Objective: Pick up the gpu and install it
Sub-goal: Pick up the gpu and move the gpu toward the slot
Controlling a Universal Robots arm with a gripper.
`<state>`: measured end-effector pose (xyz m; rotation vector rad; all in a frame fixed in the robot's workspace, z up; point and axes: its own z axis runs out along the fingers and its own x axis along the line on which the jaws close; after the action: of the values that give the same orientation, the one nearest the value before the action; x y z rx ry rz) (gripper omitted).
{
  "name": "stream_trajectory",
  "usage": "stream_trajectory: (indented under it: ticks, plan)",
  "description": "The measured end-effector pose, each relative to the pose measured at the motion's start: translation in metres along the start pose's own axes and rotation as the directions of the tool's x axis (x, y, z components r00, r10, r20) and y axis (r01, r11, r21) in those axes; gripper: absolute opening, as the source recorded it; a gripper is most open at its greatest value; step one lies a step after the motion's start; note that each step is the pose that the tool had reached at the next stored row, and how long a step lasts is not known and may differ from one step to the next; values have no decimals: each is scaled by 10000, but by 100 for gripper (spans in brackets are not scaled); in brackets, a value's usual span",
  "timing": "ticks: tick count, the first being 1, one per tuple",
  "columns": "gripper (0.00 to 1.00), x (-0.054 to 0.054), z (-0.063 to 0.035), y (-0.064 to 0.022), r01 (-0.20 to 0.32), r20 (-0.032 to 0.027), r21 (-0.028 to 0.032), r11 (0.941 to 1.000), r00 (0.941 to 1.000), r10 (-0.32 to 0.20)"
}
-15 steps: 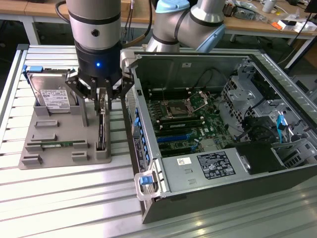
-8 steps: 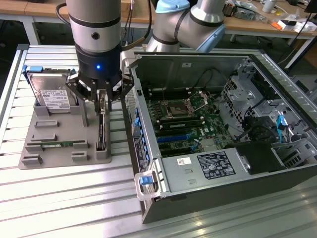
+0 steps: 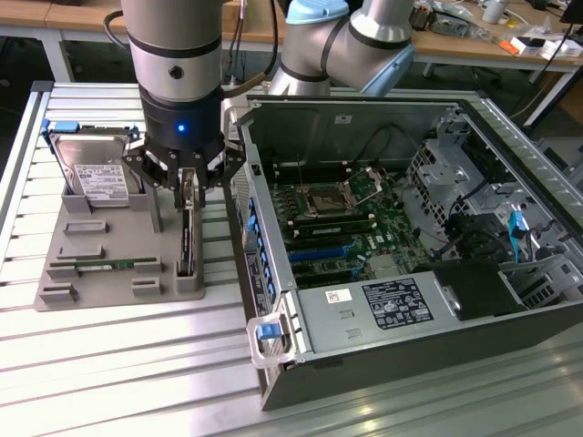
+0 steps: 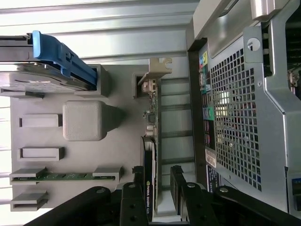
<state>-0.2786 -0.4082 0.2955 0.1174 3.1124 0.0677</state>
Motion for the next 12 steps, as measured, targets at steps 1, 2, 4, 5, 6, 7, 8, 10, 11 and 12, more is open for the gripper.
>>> stream_trajectory:
  ticks: [1, 2, 4, 5, 6, 7, 8, 10, 11, 12]
  plan:
    - [36, 0, 7, -1, 0, -1, 0, 10000, 10000, 0]
    - [36, 0, 11, -1, 0, -2, 1, 10000, 10000, 0]
    - [36, 1, 24, -1, 0, -2, 1, 10000, 10000, 0]
    - [36, 1, 30, -2, 0, -2, 1, 10000, 10000, 0]
    - [36, 1, 37, -2, 0, -1, 1, 10000, 10000, 0]
    - [36, 1, 42, -2, 0, -1, 1, 10000, 10000, 0]
    - [36, 1, 60, -3, 0, -2, 1, 10000, 10000, 0]
    - [36, 2, 74, -4, 0, -1, 0, 10000, 10000, 0]
    - [36, 2, 81, -4, 0, -1, 1, 10000, 10000, 0]
    - [36, 2, 87, -4, 0, -1, 0, 10000, 10000, 0]
